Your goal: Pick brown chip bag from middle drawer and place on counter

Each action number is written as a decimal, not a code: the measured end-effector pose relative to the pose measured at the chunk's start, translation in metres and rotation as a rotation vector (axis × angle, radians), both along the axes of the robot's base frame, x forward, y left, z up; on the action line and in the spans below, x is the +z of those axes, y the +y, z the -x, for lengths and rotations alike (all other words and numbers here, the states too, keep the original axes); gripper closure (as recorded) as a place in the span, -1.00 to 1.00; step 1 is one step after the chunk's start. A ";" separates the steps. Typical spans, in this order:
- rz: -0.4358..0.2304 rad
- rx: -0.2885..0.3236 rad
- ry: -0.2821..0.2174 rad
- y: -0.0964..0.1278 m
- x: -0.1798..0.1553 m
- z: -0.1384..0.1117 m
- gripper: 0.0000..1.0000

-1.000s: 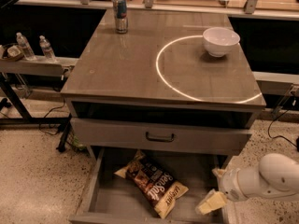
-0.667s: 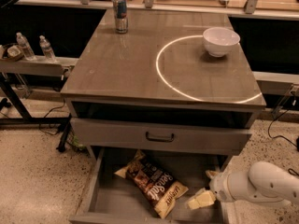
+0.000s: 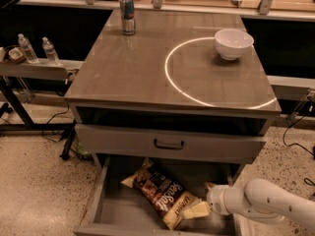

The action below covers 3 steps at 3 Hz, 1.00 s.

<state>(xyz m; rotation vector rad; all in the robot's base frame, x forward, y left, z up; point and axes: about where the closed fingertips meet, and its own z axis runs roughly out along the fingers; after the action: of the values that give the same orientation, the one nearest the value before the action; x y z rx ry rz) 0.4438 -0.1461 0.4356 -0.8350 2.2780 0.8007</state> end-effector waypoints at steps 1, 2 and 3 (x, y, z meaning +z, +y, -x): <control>-0.005 0.016 -0.020 0.025 -0.007 0.001 -1.00; 0.017 0.036 -0.043 0.058 -0.022 -0.002 -1.00; 0.037 0.027 -0.055 0.070 -0.032 -0.008 -1.00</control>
Offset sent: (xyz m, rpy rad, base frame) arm 0.0037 0.0827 -0.0288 -0.0356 -0.0701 0.0602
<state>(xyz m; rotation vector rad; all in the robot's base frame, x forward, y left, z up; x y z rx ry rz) 0.4518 -0.0762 0.4033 -0.8949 2.2439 0.7406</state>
